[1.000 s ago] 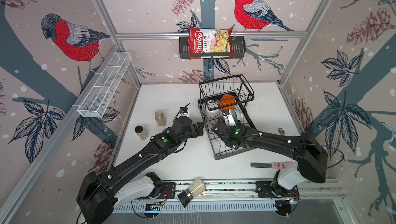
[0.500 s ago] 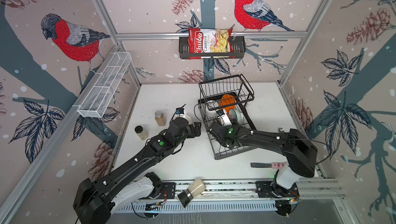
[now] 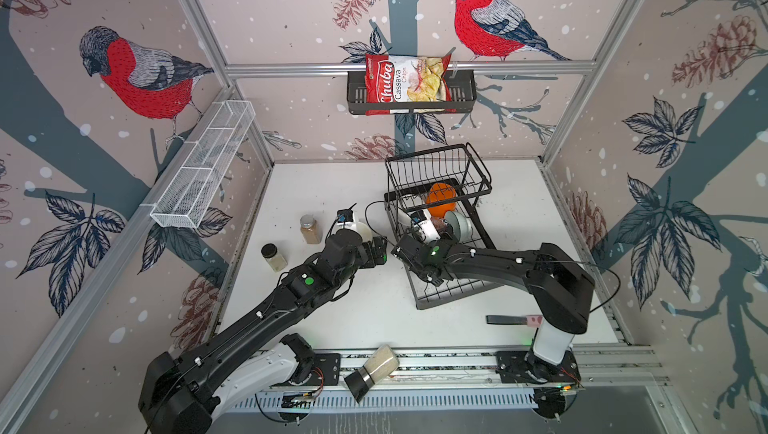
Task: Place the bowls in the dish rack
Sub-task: 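Lower the orange-patterned bowl on its side against the teal bowl with the right gripper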
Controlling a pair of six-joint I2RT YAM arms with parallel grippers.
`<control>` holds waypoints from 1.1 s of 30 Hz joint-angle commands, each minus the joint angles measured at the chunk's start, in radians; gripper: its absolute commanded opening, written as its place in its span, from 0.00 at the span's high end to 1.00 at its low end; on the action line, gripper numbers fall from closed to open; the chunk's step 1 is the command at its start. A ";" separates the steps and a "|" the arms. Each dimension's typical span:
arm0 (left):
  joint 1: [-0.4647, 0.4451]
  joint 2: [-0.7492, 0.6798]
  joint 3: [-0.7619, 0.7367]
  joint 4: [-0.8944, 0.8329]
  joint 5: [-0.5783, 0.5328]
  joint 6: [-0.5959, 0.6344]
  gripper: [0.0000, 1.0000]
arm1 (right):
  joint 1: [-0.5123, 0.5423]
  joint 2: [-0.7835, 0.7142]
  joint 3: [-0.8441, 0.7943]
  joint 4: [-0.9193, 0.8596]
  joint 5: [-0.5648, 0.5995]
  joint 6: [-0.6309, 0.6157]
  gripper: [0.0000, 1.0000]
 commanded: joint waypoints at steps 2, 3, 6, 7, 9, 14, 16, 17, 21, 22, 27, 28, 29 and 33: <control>0.004 -0.010 -0.007 0.008 -0.013 0.006 0.04 | -0.008 0.006 0.011 0.026 0.083 -0.021 1.00; 0.004 -0.011 -0.006 0.008 -0.014 0.006 0.04 | -0.010 0.006 0.010 0.031 0.083 -0.026 1.00; 0.004 -0.013 -0.007 0.005 -0.013 0.007 0.04 | -0.008 0.007 0.010 0.037 0.067 -0.025 1.00; 0.005 -0.013 -0.008 0.004 -0.014 0.007 0.04 | -0.006 0.006 0.011 0.036 0.058 -0.023 1.00; 0.005 -0.014 -0.008 0.002 -0.014 0.007 0.04 | -0.002 0.007 0.008 0.034 0.041 -0.011 1.00; 0.005 -0.014 -0.010 0.002 -0.015 0.007 0.04 | 0.003 0.032 0.015 -0.027 0.031 0.067 1.00; 0.005 -0.014 -0.009 0.001 -0.016 0.009 0.04 | 0.002 0.044 0.017 -0.060 0.032 0.103 1.00; 0.005 -0.013 -0.009 0.000 -0.014 0.008 0.04 | 0.001 0.049 0.018 -0.080 0.031 0.127 1.00; 0.006 -0.010 -0.007 0.000 -0.015 0.010 0.04 | -0.001 0.056 0.014 -0.130 0.032 0.193 1.00; 0.006 -0.009 -0.007 0.000 -0.014 0.011 0.04 | -0.002 0.056 0.008 -0.130 0.032 0.199 1.00; 0.006 -0.005 -0.005 0.005 -0.013 0.014 0.04 | -0.019 0.057 -0.001 -0.134 0.041 0.220 1.00; 0.006 -0.004 -0.006 0.006 -0.013 0.014 0.04 | -0.021 0.055 0.000 -0.132 0.046 0.219 1.00; 0.007 -0.004 -0.005 0.007 -0.013 0.016 0.04 | -0.025 0.056 -0.001 -0.130 0.053 0.218 1.00; 0.007 0.001 -0.006 0.007 -0.013 0.020 0.04 | -0.040 0.056 0.003 -0.112 0.065 0.208 1.00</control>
